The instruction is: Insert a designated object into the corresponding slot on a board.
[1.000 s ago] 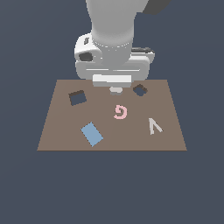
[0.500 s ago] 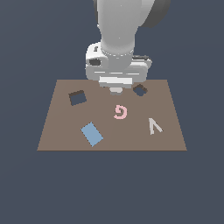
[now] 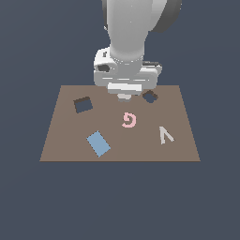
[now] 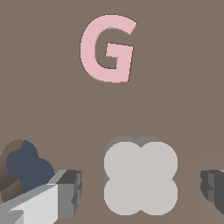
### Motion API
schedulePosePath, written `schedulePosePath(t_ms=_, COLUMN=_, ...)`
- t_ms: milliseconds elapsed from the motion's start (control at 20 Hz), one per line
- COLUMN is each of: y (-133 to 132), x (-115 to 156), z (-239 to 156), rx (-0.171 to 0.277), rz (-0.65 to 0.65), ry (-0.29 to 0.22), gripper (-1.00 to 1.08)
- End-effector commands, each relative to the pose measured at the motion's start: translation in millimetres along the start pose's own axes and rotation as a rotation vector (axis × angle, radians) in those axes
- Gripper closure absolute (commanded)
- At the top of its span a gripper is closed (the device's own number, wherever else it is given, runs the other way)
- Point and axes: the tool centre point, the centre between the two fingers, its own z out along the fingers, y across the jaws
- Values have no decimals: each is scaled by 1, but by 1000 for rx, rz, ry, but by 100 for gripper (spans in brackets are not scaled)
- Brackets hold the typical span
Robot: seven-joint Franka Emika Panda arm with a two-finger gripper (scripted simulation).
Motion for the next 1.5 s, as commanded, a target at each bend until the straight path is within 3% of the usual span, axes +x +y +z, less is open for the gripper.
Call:
schedulePosePath(t_ms=0, y=0, x=0, z=0, rx=0, rz=0, ry=0, gripper=-92)
schedulePosePath(t_ms=500, y=0, x=0, z=20, rx=0, rz=0, ry=0, gripper=-92)
schedulePosePath(t_ms=550, y=0, x=0, z=20, rx=0, rz=0, ry=0, gripper=108)
schedulePosePath(t_ms=1450, y=-1, x=2, z=19, rx=0, rz=-42, ry=0, gripper=108)
